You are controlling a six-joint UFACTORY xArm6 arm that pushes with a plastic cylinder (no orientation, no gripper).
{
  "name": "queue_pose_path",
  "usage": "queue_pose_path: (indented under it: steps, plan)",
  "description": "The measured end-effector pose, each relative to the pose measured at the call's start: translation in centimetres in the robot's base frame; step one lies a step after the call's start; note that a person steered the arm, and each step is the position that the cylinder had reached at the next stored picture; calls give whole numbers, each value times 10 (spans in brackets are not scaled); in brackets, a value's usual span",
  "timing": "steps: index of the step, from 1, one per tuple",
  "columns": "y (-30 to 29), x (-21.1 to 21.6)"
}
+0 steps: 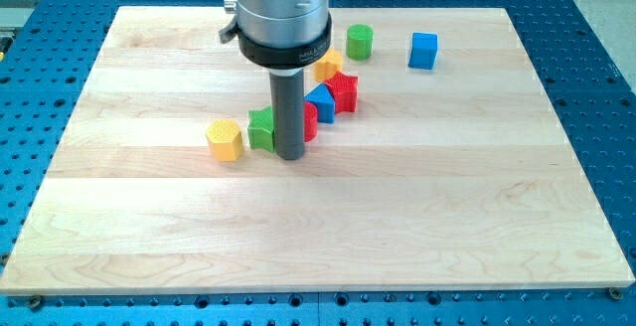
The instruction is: Place the blue triangle horizontal right to the red circle
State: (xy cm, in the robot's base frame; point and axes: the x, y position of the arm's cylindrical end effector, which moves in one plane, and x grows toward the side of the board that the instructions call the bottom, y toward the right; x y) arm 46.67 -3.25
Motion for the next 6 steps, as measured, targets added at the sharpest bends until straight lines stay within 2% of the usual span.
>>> queue_pose_path:
  steps: [2, 3, 4, 5, 6]
  plan:
    - [9, 93]
    - [0, 103]
    - [59, 138]
    - [136, 152]
    - [150, 151]
